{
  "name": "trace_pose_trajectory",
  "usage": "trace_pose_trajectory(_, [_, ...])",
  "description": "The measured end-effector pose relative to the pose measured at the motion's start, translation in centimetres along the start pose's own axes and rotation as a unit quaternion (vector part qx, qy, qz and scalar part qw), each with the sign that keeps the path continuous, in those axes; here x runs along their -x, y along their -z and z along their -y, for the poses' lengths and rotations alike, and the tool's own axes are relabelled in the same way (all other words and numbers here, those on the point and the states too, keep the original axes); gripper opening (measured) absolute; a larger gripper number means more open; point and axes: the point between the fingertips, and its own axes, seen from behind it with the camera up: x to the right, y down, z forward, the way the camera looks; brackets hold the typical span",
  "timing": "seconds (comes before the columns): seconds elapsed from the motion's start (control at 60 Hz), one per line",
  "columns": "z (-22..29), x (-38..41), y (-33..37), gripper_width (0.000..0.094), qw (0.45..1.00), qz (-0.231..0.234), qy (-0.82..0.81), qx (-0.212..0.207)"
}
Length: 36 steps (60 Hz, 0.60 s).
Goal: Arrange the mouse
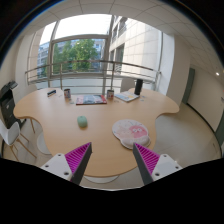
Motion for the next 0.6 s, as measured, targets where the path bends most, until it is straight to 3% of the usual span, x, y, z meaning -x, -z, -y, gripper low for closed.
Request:
trace_pose_trajectory(0.15, [-2.9, 4.5, -2.8, 0.0851, 0.999, 0.008, -0.006, 0.042])
trace_pose_trajectory(0.3, [-1.7, 9.3, -7.0, 0.0850, 0.996, 0.036, 0.013, 0.075])
trace_pose_trajectory(0.6, [1.3, 16.4, -24.2, 0.0841, 0.992, 0.088, 0.055, 0.076])
